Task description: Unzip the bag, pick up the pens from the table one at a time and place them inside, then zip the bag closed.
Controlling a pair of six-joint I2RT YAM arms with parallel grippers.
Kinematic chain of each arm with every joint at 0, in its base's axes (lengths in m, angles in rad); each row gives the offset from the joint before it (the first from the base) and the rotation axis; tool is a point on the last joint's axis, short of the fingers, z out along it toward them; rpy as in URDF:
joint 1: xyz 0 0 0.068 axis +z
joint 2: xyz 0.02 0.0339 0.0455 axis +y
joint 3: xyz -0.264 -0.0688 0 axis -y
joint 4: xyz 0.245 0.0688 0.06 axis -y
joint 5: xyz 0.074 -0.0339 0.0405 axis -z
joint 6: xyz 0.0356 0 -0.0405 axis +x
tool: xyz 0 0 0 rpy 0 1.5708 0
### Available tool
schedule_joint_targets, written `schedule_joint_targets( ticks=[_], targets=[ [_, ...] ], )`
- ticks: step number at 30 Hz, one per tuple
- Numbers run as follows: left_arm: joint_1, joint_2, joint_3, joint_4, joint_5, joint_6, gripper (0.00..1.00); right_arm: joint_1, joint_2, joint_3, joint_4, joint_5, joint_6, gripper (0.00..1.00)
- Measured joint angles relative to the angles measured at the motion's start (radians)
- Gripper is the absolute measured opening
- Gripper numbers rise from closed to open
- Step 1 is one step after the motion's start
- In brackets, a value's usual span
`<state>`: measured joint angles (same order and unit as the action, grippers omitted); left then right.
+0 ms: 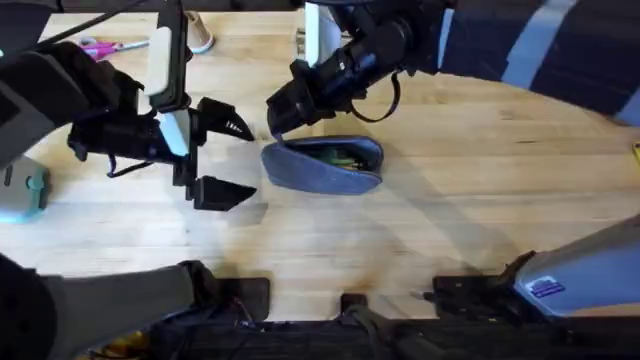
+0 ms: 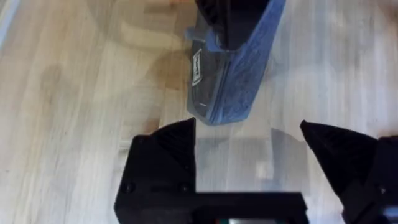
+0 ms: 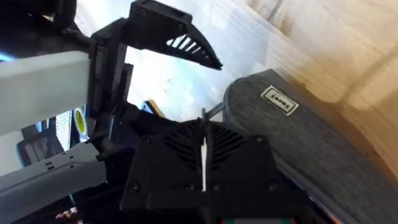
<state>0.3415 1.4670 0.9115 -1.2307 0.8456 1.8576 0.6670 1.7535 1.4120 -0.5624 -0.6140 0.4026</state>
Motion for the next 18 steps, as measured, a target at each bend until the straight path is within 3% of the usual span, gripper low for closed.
schedule_joint_targets(
  ticks=[6,13,18],
  targets=[
    [-0.04,0.0,-0.008,0.073,0.066,-0.012,0.993,0.0,0.0,0.0,0.0,0.0,-0.003,0.032],
    [-0.1,0.085,-0.008,0.161,0.115,-0.127,0.993,0.0,0.0,0.0,0.0,0.0,-0.004,0.032],
    [-0.115,0.147,-0.008,0.169,0.171,-0.158,0.993,0.0,0.0,0.0,-0.002,0.0,-0.007,0.032]
  ],
)
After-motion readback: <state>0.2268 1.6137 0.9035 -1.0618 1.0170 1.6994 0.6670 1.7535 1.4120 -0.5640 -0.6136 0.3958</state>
